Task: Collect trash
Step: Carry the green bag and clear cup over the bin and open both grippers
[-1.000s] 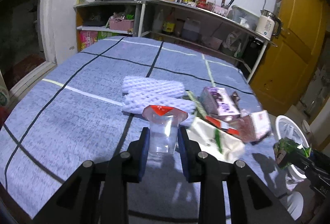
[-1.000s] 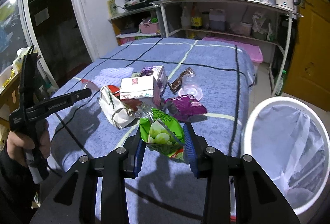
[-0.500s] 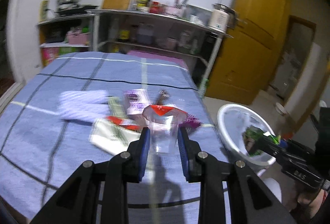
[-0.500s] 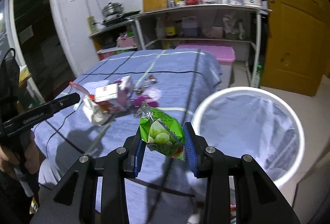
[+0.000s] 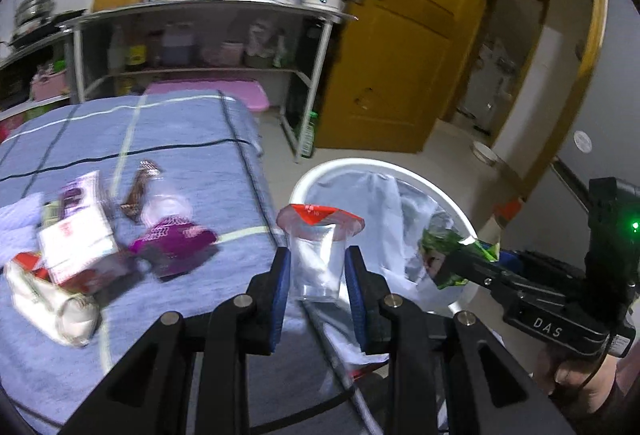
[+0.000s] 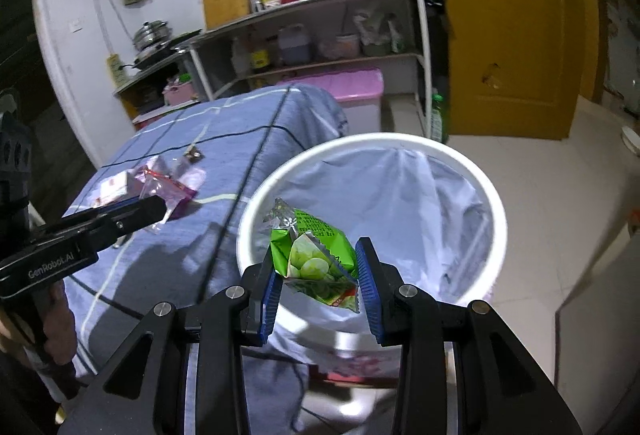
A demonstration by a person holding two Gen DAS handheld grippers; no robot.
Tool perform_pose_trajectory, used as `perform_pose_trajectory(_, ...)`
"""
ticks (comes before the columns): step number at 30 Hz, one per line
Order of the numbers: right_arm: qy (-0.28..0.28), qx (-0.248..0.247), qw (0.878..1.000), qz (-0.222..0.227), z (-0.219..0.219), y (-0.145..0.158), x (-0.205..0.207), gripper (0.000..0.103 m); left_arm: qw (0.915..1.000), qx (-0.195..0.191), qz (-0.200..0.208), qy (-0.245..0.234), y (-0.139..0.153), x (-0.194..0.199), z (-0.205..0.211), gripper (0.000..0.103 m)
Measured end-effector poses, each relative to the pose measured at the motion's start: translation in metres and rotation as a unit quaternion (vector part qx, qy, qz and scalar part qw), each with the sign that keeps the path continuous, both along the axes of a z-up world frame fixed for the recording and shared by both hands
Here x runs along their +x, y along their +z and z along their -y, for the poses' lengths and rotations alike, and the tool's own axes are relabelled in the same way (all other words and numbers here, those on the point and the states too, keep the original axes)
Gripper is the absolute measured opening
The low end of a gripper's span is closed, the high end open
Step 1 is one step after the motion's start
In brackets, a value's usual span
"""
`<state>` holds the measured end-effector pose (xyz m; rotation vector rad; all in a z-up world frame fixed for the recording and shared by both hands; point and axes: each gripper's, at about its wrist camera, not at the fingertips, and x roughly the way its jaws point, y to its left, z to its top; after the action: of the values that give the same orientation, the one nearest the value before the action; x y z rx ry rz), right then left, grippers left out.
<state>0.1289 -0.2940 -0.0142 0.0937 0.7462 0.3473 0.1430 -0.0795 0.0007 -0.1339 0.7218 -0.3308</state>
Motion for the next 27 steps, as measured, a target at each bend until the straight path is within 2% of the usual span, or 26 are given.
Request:
perform_pose_trajectory(7,-0.017,0.002,1.0,-0.02,0.019,-0.011,0.01,0.037,0.9992,0.002,-0.02,-0.034,-0.011,0.016,0.029,0.029)
perform_pose_trajectory(15,-0.021,0.006,0.999,-0.046,0.027,-0.023,0.021,0.038,0.998,0.01,-0.036,-0.051,-0.019,0.027,0.046,0.03)
perform_pose_trajectory(16,-0.022,0.006,0.999,-0.048,0.027,-0.024,0.022,0.038,0.9979,0.01,-0.038,-0.052,-0.02,0.027,0.047,0.031)
perform_pose_trajectory(19,-0.022,0.004,0.998,-0.051,0.027,-0.026,0.024,0.039,0.9979,0.006,-0.04,-0.05,-0.021,0.026,0.047,0.045)
perform_pose_trajectory(27,-0.026,0.005,0.999,-0.045,0.024,-0.024,0.024,0.041,0.9984,-0.001,-0.039,-0.04,-0.019,0.024,0.038,0.045)
